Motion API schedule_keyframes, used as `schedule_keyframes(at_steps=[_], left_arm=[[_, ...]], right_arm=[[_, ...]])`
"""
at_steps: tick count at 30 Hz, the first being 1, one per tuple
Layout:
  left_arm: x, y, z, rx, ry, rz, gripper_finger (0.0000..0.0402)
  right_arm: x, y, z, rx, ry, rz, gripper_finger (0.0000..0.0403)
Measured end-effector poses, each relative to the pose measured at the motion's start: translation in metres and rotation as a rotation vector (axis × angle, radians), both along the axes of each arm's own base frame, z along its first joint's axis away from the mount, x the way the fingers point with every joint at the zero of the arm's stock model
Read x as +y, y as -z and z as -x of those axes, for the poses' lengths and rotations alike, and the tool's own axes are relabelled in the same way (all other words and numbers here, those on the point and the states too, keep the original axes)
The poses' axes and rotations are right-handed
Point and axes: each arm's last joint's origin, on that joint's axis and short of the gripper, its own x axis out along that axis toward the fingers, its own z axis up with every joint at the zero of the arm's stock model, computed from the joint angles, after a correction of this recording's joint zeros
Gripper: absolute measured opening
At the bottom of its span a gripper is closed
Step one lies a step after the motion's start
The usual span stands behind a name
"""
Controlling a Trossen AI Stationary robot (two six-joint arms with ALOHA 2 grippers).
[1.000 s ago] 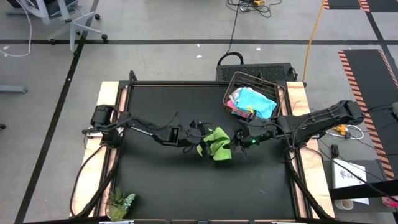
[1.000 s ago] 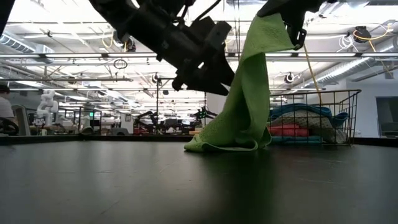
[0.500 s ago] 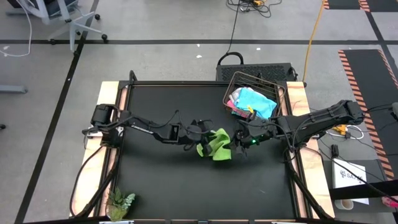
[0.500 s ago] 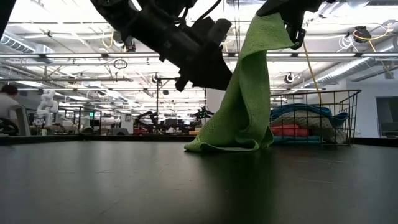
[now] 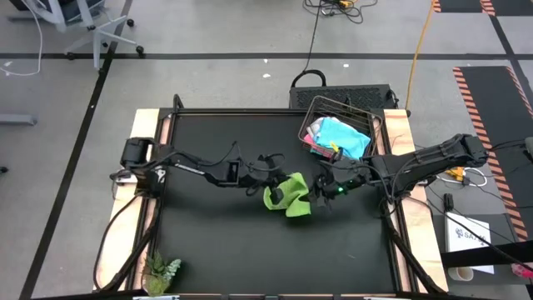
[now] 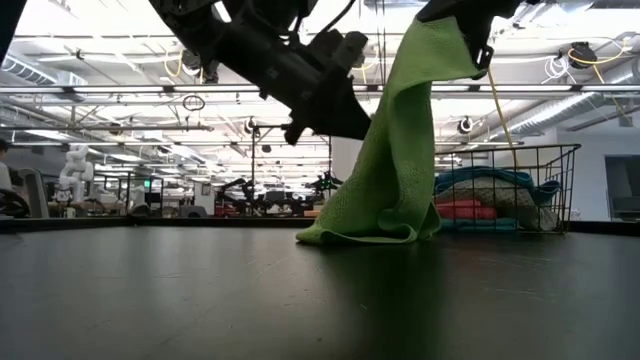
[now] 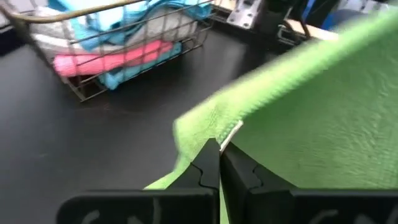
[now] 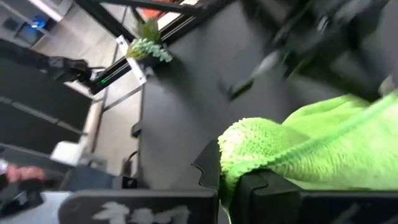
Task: Fold microfiber towels
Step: Fold the green towel
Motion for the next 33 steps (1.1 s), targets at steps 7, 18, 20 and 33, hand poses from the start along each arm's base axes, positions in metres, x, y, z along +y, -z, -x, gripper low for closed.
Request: schedule_keyframes(at_steps=[7,18,20,33], left_arm=[[0.013,-0.040,0.030,0.087,-0.092,-0.092,0.0001],[0.011,-0.142,0.115,-0.050,-0.200,-0.172,0.0001],[0.013,-0.153,0.131,-0.058,-0.241,-0.210,0.0000],[0.042,-0.184,0.179,-0.080,-0.426,-0.350,0.0000]], right_arm=[[0.003,0.002,0.002,0.053,-0.081,-0.085,0.0000],[-0.023,0.002,-0.024,-0.125,-0.094,-0.010,0.0000],[-0.039,0.000,-0.032,-0.202,-0.104,0.004,0.0000],[-0.171,-0.041,-0.038,-0.467,-0.121,-0.010,0.0000]])
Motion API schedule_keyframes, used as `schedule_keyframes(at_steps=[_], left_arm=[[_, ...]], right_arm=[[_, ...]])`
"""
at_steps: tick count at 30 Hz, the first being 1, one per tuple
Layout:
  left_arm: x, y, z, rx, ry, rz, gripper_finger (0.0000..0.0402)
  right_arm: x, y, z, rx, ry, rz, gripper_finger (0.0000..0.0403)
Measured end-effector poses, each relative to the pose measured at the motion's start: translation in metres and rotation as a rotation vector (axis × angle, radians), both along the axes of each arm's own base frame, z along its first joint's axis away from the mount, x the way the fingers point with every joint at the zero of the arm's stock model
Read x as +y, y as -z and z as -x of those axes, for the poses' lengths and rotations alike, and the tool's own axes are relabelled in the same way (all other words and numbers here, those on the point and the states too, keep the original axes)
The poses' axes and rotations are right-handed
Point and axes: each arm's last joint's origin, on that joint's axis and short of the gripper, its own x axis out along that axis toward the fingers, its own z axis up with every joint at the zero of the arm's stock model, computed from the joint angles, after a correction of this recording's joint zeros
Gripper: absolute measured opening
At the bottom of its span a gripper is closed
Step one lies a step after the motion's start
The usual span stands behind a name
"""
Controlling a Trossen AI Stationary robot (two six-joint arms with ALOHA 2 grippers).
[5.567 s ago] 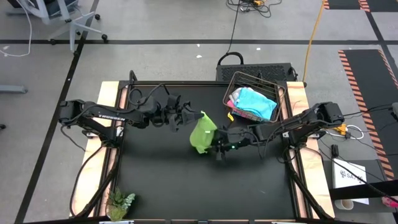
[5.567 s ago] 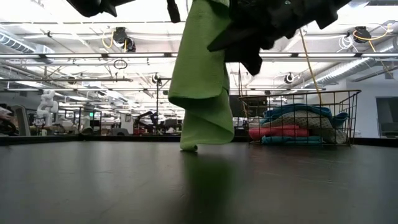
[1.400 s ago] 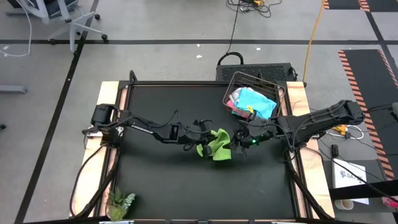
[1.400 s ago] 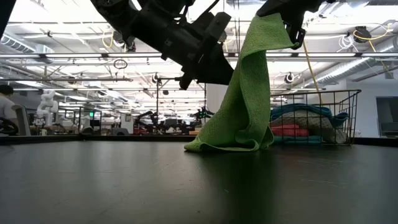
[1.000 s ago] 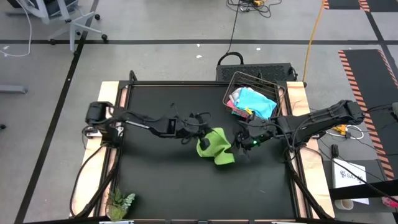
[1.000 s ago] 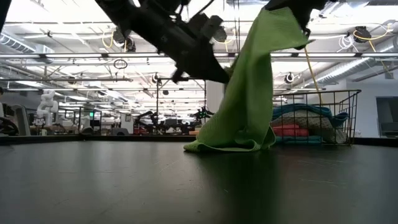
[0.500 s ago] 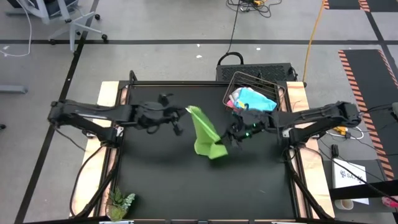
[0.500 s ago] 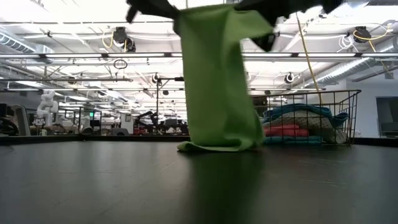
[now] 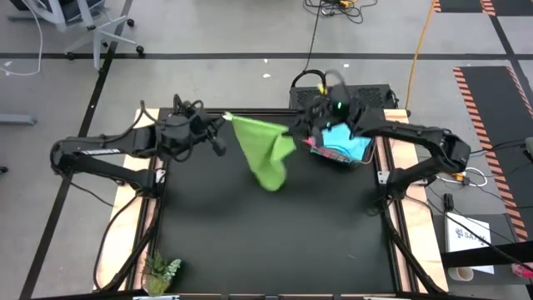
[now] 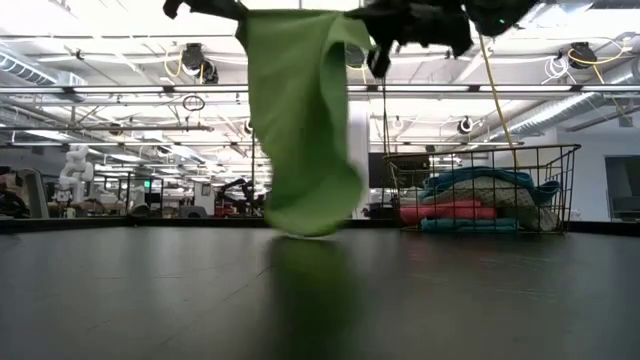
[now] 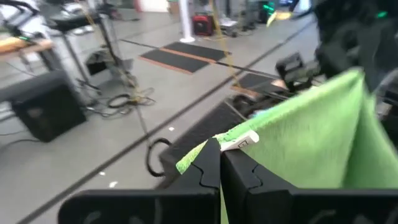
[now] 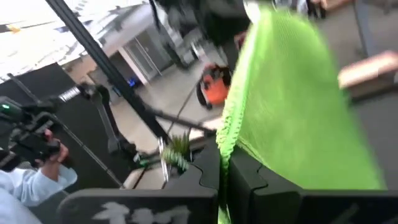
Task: Fold microfiber towels
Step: Fold the green towel
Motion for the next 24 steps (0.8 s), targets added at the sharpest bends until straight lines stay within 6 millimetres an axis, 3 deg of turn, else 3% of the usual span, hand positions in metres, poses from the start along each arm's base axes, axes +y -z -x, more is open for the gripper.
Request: schedule_keyframes(at_steps=[4,8,12,16,24], left_arm=[[0.011,-0.013,0.004,0.001,-0.036,-0.045,0.0000],[0.015,-0.038,0.010,-0.034,-0.036,-0.100,0.0000],[0.014,-0.055,0.015,-0.056,-0.025,-0.119,0.0000],[0.015,-0.055,0.020,0.022,-0.031,-0.109,0.0000],[0.026,-0.038,0.029,0.150,-0.119,-0.013,0.0000]], right_arm=[[-0.026,-0.045,0.003,-0.101,0.010,0.057,0.0000],[-0.032,-0.079,0.008,-0.152,0.000,0.090,0.0000],[-0.023,-0.075,0.004,-0.091,-0.066,0.046,0.0000],[-0.020,-0.062,0.000,-0.017,-0.092,0.048,0.0000],[-0.048,-0.045,0.000,0.034,-0.021,0.033,0.0000]])
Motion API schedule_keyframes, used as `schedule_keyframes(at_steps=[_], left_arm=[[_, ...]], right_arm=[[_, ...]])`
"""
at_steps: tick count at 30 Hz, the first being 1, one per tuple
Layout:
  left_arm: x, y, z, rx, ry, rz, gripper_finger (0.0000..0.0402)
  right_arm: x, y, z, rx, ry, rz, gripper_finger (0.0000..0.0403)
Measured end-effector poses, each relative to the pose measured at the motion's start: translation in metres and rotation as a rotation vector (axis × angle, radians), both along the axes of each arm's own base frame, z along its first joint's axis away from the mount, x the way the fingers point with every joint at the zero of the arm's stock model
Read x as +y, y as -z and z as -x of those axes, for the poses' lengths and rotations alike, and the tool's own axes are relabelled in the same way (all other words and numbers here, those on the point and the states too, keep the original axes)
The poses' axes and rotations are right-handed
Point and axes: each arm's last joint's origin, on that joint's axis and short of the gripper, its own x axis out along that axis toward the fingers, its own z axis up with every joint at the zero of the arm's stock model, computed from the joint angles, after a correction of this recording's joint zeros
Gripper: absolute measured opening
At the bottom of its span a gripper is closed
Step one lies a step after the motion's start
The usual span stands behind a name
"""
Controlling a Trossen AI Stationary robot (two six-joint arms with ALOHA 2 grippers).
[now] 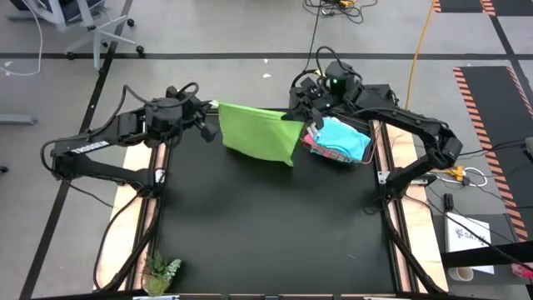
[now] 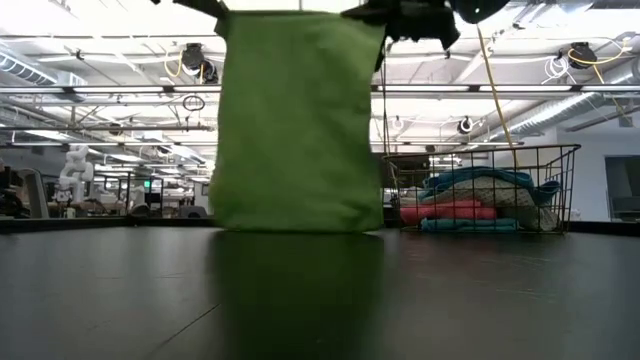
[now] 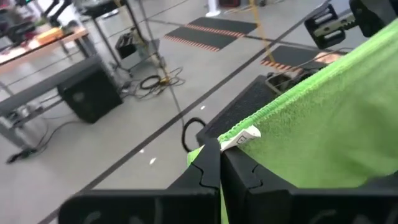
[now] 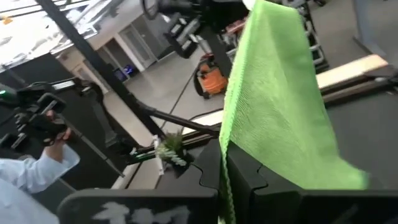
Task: Fold microfiber towels
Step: Fold the green towel
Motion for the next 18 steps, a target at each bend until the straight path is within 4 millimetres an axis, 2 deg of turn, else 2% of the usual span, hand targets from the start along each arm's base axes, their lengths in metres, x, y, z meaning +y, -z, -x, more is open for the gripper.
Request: schedule_keyframes(at_steps=[4,8,14,18], left_arm=[[0.007,0.001,0.003,0.021,-0.043,0.000,0.0000],[0.016,0.002,0.007,0.041,-0.063,0.001,0.0000],[0.025,0.002,0.010,0.021,-0.044,0.041,0.0000],[0.023,0.005,0.011,0.018,-0.016,0.091,0.0000]], right_arm=[[-0.015,0.013,-0.004,0.024,0.045,0.001,0.0000],[-0.023,0.023,-0.008,0.032,0.094,0.068,0.0000],[-0.030,0.012,-0.002,0.003,0.138,0.115,0.0000],[-0.022,0.011,-0.005,0.030,0.120,0.093,0.0000]])
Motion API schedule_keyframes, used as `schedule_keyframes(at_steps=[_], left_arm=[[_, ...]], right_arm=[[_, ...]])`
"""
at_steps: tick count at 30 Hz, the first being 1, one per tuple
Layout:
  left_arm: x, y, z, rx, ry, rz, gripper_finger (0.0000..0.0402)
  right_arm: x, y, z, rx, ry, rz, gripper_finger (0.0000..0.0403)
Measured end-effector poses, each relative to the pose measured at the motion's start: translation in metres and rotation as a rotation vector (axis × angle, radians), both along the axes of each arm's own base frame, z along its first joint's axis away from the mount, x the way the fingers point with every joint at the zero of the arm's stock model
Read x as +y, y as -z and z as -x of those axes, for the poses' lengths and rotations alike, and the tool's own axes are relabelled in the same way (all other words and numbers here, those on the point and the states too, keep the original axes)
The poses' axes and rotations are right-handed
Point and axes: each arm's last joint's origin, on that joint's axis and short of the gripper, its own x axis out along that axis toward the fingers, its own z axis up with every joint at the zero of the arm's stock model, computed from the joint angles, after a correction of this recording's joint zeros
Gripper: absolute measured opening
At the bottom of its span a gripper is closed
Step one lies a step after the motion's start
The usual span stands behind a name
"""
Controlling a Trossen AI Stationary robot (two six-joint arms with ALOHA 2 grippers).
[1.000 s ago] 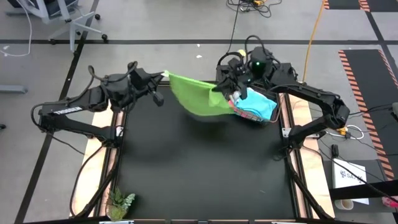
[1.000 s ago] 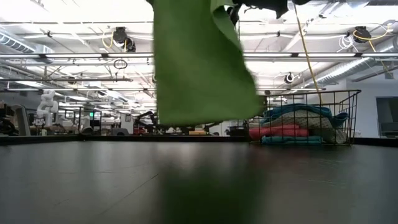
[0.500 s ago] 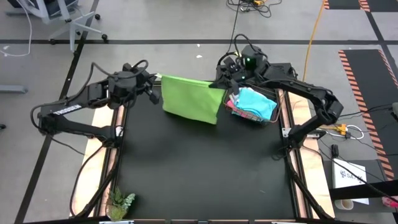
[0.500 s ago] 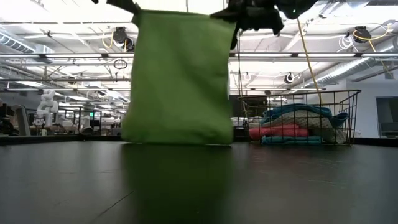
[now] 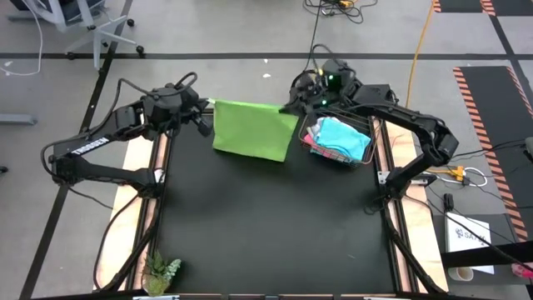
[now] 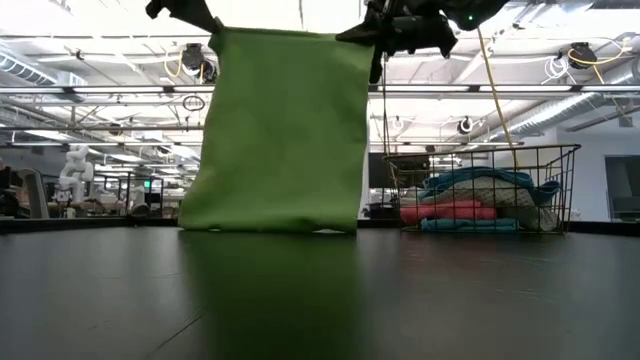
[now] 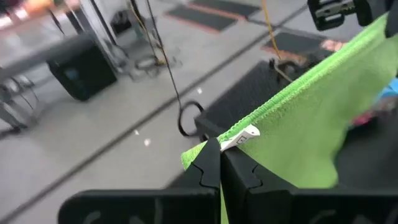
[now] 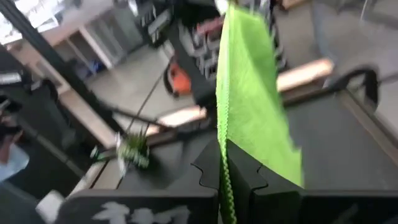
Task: Fold microfiber towels
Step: Fold the green towel
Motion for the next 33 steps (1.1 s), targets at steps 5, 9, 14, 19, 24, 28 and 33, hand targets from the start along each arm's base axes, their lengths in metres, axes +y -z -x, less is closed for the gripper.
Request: schedule_keyframes(at_steps=[5,9,14,19,24,28,33], left_arm=[[-0.011,0.012,0.002,0.023,0.049,0.182,0.0000],[-0.029,0.022,0.002,0.043,0.095,0.353,0.0000],[-0.061,0.032,-0.005,0.069,0.130,0.502,0.0000],[-0.097,0.053,-0.020,0.122,0.129,0.614,0.0000],[-0.132,0.087,-0.034,0.188,0.076,0.711,0.0000],[-0.159,0.112,-0.044,0.250,0.016,0.830,0.0000],[-0.193,0.133,-0.056,0.281,-0.025,0.943,0.0000]], right_arm=[[0.036,0.021,-0.013,0.196,-0.087,-0.033,0.0000],[0.079,0.041,-0.025,0.327,-0.191,-0.039,0.0000],[0.133,0.062,-0.039,0.366,-0.327,-0.078,0.0000],[0.177,0.094,-0.041,0.390,-0.395,-0.160,0.0000],[0.210,0.130,-0.031,0.426,-0.384,-0.212,0.0000],[0.232,0.155,-0.019,0.430,-0.359,-0.246,0.0000],[0.251,0.176,-0.002,0.410,-0.314,-0.289,0.0000]])
